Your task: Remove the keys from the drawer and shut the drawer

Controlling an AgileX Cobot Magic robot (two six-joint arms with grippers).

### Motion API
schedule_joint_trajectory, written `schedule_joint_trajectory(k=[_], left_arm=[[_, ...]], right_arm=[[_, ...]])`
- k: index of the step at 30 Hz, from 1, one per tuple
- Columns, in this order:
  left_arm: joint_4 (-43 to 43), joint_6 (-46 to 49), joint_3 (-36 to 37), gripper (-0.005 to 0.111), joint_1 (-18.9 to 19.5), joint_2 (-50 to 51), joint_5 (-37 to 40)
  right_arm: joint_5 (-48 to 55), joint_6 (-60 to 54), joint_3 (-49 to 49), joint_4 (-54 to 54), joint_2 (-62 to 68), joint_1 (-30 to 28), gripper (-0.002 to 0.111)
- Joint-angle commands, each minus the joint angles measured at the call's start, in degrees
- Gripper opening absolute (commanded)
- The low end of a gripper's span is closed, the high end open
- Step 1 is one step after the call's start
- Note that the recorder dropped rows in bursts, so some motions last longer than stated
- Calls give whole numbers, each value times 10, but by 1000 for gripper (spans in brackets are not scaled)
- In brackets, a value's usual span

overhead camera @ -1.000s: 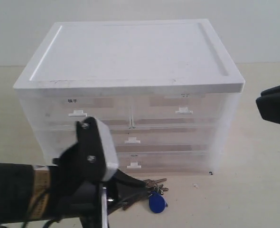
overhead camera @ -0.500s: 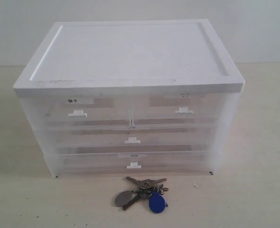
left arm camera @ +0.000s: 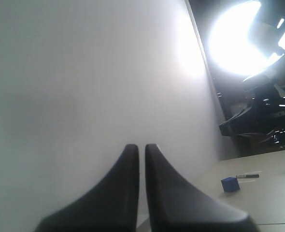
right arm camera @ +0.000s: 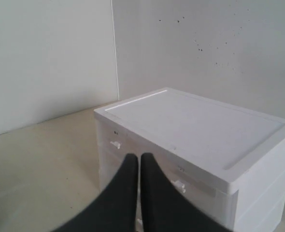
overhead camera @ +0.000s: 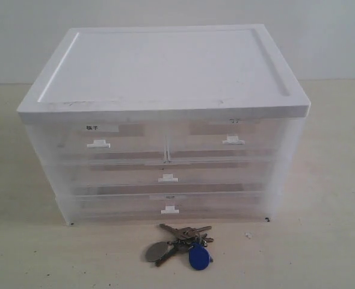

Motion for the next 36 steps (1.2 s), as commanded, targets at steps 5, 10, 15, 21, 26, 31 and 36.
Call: schedule_joint_trajectory(k=[5, 10, 15, 21, 26, 31, 36], left_arm=[[0, -6, 4, 5, -1, -1, 4], [0, -6, 4, 5, -1, -1, 4], [0, -6, 6, 5, -1, -1, 4], [-172, 31, 26, 5, 19, -1, 8], [-263, 88, 42, 5, 102, -1, 51], [-333, 87, 81, 5, 208, -1, 80], [-371, 108, 101, 5, 312, -1, 147]], right_arm=[[-13, 73, 2, 8, -2, -1, 0], [-12, 74, 2, 8, -2, -1, 0], [-22, 74, 2, 7, -2, -1, 0], [-22, 74, 2, 7, -2, -1, 0], [-22, 74, 2, 7, -2, -1, 0], [-20, 74, 2, 6, -2, -1, 0], [-20, 74, 2, 6, -2, -1, 0]])
